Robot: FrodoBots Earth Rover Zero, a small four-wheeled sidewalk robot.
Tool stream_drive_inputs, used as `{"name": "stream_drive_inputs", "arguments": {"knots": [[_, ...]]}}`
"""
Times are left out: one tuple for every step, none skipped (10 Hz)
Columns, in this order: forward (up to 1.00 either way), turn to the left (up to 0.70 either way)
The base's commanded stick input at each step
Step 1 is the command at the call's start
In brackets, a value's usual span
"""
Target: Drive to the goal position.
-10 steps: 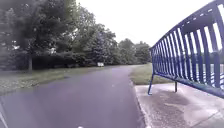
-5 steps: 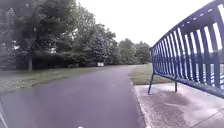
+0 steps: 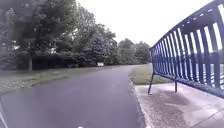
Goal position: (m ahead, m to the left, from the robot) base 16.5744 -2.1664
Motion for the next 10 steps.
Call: {"name": "stream_drive_inputs", "arguments": {"knots": [[0.00,0.00],[0.03,0.00],[0.02,0.00],[0.02,0.00],[0.04,0.00],[0.04,0.00],[0.04,0.00],[0.04,0.00],[0.03,0.00],[0.02,0.00]]}}
